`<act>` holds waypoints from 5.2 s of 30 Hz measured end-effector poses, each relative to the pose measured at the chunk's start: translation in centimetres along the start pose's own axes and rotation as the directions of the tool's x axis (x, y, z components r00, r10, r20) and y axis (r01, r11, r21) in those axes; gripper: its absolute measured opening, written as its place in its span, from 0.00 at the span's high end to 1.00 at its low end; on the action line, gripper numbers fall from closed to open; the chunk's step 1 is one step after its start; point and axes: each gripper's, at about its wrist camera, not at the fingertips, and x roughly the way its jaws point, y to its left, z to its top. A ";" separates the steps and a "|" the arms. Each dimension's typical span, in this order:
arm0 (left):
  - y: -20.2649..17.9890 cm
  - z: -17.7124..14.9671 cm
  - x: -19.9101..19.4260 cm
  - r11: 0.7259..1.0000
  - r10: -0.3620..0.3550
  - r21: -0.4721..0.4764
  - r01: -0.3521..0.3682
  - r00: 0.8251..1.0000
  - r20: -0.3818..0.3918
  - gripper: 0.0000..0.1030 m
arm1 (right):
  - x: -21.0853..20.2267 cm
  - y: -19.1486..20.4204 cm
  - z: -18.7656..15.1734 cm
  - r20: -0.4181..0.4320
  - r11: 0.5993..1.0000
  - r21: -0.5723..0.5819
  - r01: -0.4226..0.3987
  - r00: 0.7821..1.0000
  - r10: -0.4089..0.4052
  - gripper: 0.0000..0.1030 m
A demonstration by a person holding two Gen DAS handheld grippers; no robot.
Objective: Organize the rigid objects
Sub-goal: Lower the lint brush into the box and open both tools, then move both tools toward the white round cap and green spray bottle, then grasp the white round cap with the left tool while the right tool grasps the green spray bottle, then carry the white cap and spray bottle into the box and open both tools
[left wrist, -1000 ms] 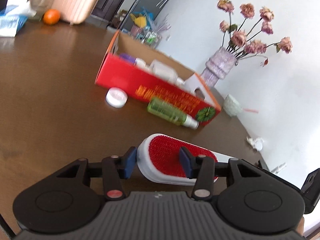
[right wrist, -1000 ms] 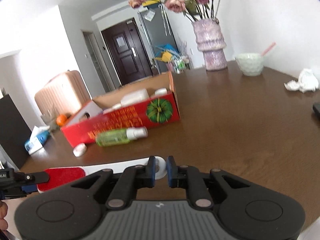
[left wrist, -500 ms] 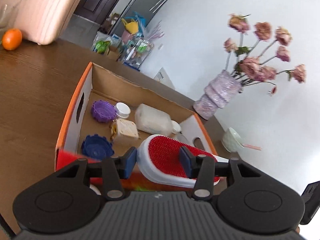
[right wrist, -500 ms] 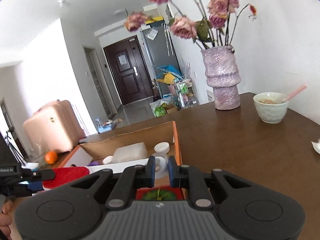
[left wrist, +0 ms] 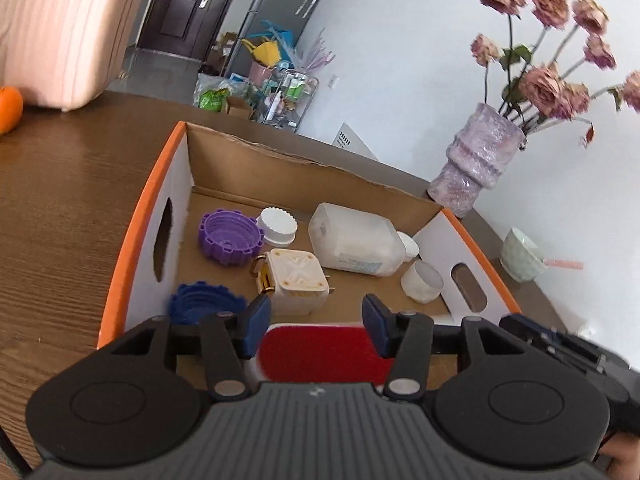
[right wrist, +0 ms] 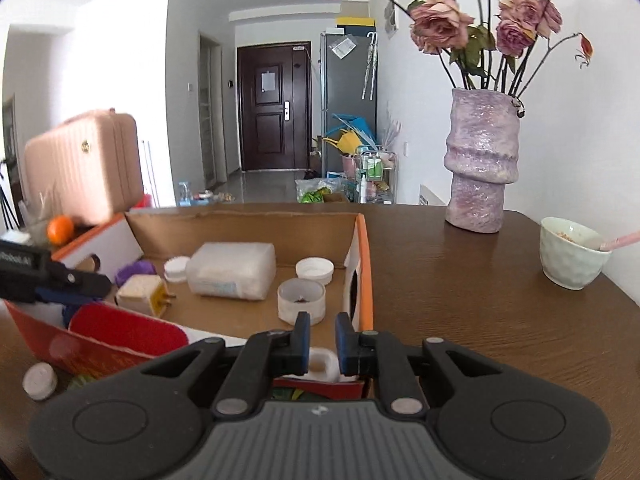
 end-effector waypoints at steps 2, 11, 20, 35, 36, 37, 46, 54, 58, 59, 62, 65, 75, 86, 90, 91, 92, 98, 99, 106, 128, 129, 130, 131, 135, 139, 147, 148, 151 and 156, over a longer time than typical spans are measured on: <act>-0.1 -0.1 -0.6 1.000 0.005 0.031 -0.005 1.000 0.006 0.48 | -0.2 0.2 0.1 0.008 1.000 -0.001 0.001 1.000 -0.001 0.86; -2.1 -2.1 -8.9 0.959 0.101 0.239 -0.153 0.971 0.216 0.28 | -4.6 1.0 0.8 0.034 1.000 -0.026 -0.017 0.999 0.018 0.73; -3.8 -9.3 -16.9 0.903 0.224 0.285 -0.321 0.919 0.326 0.02 | -12.5 4.7 -1.8 0.153 0.992 -0.124 -0.031 0.987 0.050 0.00; -4.6 -14.5 -25.2 0.931 0.245 0.182 -0.315 0.913 0.326 0.00 | -20.8 6.9 -5.5 0.148 0.992 -0.088 -0.089 0.984 0.102 0.00; -4.8 -15.0 -25.5 0.930 0.248 0.184 -0.319 0.911 0.328 0.00 | -21.2 6.8 -6.0 0.146 0.993 -0.080 -0.091 0.984 0.102 0.00; -5.0 -15.6 -25.8 0.929 0.249 0.186 -0.321 0.911 0.329 0.00 | -21.8 6.8 -6.5 0.143 0.993 -0.076 -0.095 0.984 0.105 0.00; -5.4 -19.7 -26.5 0.931 0.250 0.204 -0.302 0.937 0.245 0.00 | -24.8 6.8 -11.1 0.075 0.989 -0.086 -0.122 0.989 0.128 0.00; -5.1 -19.4 -25.3 0.938 0.244 0.193 -0.289 0.943 0.224 0.00 | -24.2 7.0 -11.3 0.059 0.989 -0.074 -0.129 0.989 0.134 0.00; -4.3 -18.7 -23.7 0.941 0.252 0.182 -0.286 0.949 0.190 0.00 | -22.7 7.0 -11.1 0.032 0.989 -0.071 -0.129 0.991 0.131 0.00; -4.1 -18.4 -23.3 0.940 0.253 0.184 -0.287 0.949 0.185 0.00 | -22.2 7.0 -11.0 0.023 0.989 -0.071 -0.128 0.991 0.130 0.00; -3.6 -17.5 -21.5 0.941 0.253 0.189 -0.282 0.953 0.166 0.01 | -20.5 7.1 -10.6 0.005 0.989 -0.082 -0.126 0.992 0.127 0.00; -3.2 -16.3 -19.1 0.947 0.241 0.182 -0.263 0.961 0.135 0.06 | -18.2 7.5 -9.6 -0.008 0.985 -0.125 -0.121 0.993 0.121 0.00; -1.0 -9.8 -9.9 0.968 0.208 0.135 -0.211 0.977 0.039 0.29 | -8.2 9.6 -5.0 -0.093 0.933 -0.297 -0.206 0.978 0.186 0.06; 0.2 -8.2 -5.5 0.969 0.203 0.141 -0.203 0.979 0.018 0.61 | -2.0 11.2 -3.9 -0.192 0.878 -0.361 -0.315 0.946 0.260 0.33; 0.2 -8.4 -5.8 0.972 0.188 0.143 -0.189 0.982 0.020 0.61 | -2.0 11.1 -4.0 -0.195 0.879 -0.359 -0.314 0.946 0.258 0.49; 0.2 -8.5 -5.9 0.972 0.185 0.144 -0.186 0.983 0.018 0.61 | -2.1 11.1 -4.0 -0.196 0.878 -0.355 -0.321 0.944 0.266 0.51; 0.1 -8.7 -6.0 0.972 0.182 0.147 -0.183 0.983 0.020 0.61 | -2.3 11.0 -4.0 -0.199 0.874 -0.353 -0.333 0.940 0.277 0.54; -0.4 -9.6 -7.3 0.977 0.159 0.141 -0.159 0.987 0.015 0.62 | -1.9 11.5 -3.5 -0.225 0.862 -0.307 -0.404 0.911 0.347 0.56; -0.4 -9.9 -7.6 0.978 0.159 0.137 -0.160 0.987 0.016 0.62 | -1.7 11.8 -3.4 -0.226 0.858 -0.298 -0.419 0.904 0.363 0.55; -0.8 -11.5 -10.7 0.974 0.177 0.140 -0.178 0.984 0.022 0.62 | -1.5 12.2 -3.3 -0.231 0.859 -0.209 -0.468 0.877 0.421 0.63; -6.8 -14.8 -18.2 0.971 0.105 0.204 -0.124 0.989 0.102 0.62 | -17.6 2.7 -7.5 -0.002 0.975 0.069 -0.212 0.977 0.213 0.71; -6.9 -14.8 -18.4 0.971 0.107 0.203 -0.126 0.989 0.104 0.62 | -17.8 2.6 -7.3 0.011 0.974 0.070 -0.213 0.977 0.213 0.71; -7.0 -14.8 -18.5 0.971 0.107 0.203 -0.127 0.989 0.106 0.62 | -17.9 2.5 -7.1 0.016 0.974 0.068 -0.214 0.977 0.214 0.71; -7.1 -14.8 -18.7 0.971 0.108 0.204 -0.128 0.988 0.108 0.62 | -18.0 2.6 -6.9 0.021 0.975 0.067 -0.213 0.977 0.212 0.71; -7.0 -14.8 -18.8 0.971 0.112 0.201 -0.132 0.988 0.107 0.62 | -18.0 2.9 -6.3 0.043 0.975 0.060 -0.216 0.976 0.213 0.71; -7.1 -14.4 -18.6 0.968 0.110 0.214 -0.132 0.987 0.114 0.62 | -17.9 3.1 -6.0 0.055 0.976 0.058 -0.212 0.976 0.209 0.71; -8.1 -9.1 -16.1 0.962 0.034 0.264 -0.075 0.987 0.158 0.62 | -17.7 2.9 -2.3 0.126 0.980 0.005 -0.200 0.972 0.198 0.71; -8.2 -8.1 -15.5 0.960 0.024 0.271 -0.066 0.987 0.157 0.62 | -17.5 2.9 -1.4 0.145 0.980 -0.008 -0.198 0.970 0.197 0.71; -8.4 -4.7 -12.6 0.958 0.001 0.285 -0.040 0.991 0.135 0.62 | -16.5 2.7 1.3 0.181 0.980 -0.042 -0.197 0.963 0.201 0.71; -8.8 -0.1 -6.7 0.962 -0.008 0.273 -0.017 0.996 0.089 0.62 | -11.9 2.3 5.1 0.170 0.979 -0.074 -0.188 0.965 0.198 0.71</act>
